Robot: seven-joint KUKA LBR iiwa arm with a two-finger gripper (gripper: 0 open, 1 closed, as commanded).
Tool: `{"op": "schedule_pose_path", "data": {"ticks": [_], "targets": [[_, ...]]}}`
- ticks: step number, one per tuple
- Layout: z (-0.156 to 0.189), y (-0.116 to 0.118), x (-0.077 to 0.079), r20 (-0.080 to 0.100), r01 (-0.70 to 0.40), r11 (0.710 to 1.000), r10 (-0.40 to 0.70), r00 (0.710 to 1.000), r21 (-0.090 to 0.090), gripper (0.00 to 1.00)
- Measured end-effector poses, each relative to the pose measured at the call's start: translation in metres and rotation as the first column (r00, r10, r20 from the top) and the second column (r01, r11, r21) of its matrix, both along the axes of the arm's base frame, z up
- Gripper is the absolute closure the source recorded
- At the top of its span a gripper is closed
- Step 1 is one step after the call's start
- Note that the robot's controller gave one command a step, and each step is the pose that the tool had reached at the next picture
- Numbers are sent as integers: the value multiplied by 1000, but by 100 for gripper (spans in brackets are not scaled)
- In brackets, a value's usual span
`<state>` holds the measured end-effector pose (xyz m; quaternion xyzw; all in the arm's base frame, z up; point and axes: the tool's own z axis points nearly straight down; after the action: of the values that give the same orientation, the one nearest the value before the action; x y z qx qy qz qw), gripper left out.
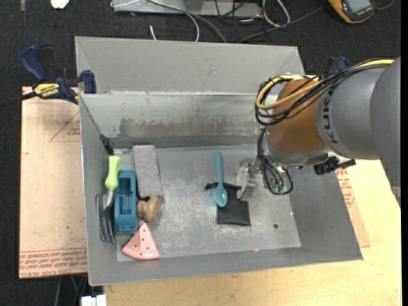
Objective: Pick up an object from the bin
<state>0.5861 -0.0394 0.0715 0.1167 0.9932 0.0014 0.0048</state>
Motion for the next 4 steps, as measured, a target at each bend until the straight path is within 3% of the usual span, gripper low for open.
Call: {"op": "schedule_pose_path", "data": {"ticks": [4], "targets": [[0, 0, 0, 0, 0, 1000, 0, 1000, 0, 100]]}}
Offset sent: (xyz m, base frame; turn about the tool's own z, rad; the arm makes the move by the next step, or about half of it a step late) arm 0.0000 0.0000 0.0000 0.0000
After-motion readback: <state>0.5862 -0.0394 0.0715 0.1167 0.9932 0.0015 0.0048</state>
